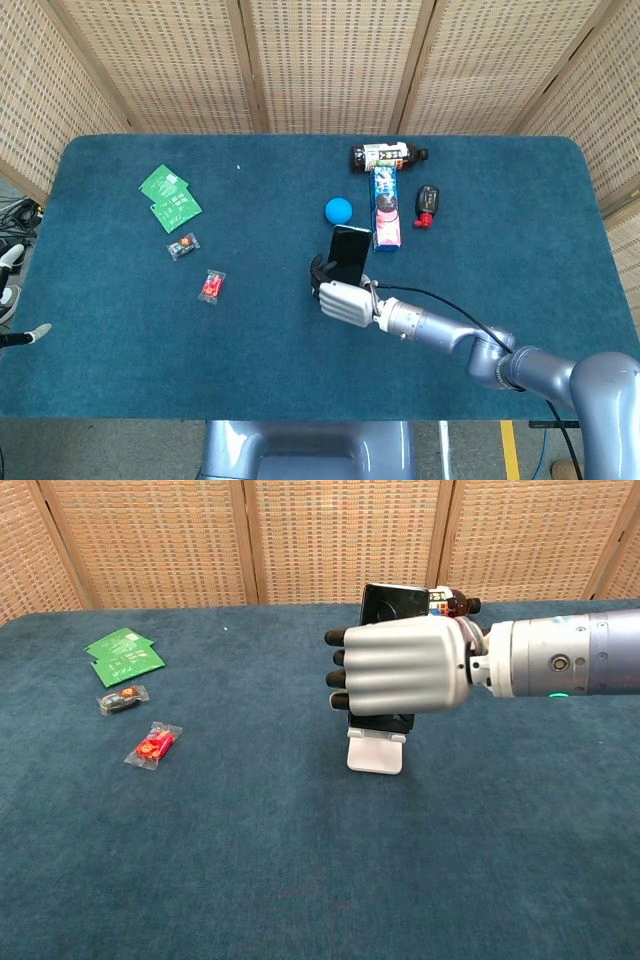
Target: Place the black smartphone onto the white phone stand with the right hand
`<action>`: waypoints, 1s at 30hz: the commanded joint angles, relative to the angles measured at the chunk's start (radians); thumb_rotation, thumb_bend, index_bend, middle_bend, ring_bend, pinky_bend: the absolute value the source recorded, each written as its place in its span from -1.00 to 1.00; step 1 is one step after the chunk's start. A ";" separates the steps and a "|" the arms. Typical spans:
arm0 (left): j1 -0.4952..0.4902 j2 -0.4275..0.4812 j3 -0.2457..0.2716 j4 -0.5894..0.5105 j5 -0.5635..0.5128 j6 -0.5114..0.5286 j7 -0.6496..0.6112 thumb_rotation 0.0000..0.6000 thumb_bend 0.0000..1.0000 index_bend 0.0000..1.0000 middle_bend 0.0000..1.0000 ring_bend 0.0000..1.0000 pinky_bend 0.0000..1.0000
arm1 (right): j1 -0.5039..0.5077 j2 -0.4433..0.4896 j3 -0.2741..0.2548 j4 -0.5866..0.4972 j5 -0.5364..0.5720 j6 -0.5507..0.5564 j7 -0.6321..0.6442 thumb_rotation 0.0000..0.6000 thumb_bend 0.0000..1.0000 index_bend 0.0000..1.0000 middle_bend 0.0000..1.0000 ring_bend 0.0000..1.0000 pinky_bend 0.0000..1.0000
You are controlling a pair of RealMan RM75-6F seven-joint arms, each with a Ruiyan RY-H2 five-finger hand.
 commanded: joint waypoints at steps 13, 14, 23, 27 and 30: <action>0.002 0.006 0.000 0.004 0.004 -0.001 -0.020 1.00 -1.00 -1.00 -1.00 -1.00 -1.00 | -0.014 -0.027 -0.013 -0.003 0.047 -0.005 -0.028 1.00 -0.57 -0.63 -0.34 -0.39 -0.67; 0.002 0.006 0.000 0.004 0.004 -0.002 -0.021 1.00 -1.00 -1.00 -1.00 -1.00 -1.00 | -0.021 -0.029 -0.004 -0.006 0.060 -0.003 -0.044 1.00 -0.69 -0.85 -0.59 -0.62 -0.81; 0.005 0.010 0.003 0.003 0.014 0.003 -0.030 1.00 -1.00 -1.00 -1.00 -1.00 -1.00 | -0.051 0.000 0.026 -0.076 0.113 0.017 -0.118 1.00 -0.96 -1.00 -1.00 -1.00 -1.00; 0.007 0.012 0.004 0.005 0.021 0.004 -0.041 1.00 -1.00 -1.00 -1.00 -1.00 -1.00 | -0.076 0.051 0.027 -0.128 0.110 0.070 -0.125 1.00 -0.96 -1.00 -1.00 -1.00 -1.00; 0.009 0.013 0.005 0.007 0.024 0.004 -0.048 1.00 -1.00 -1.00 -1.00 -1.00 -1.00 | -0.098 0.089 0.025 -0.157 0.105 0.121 -0.107 1.00 -0.96 -1.00 -1.00 -1.00 -1.00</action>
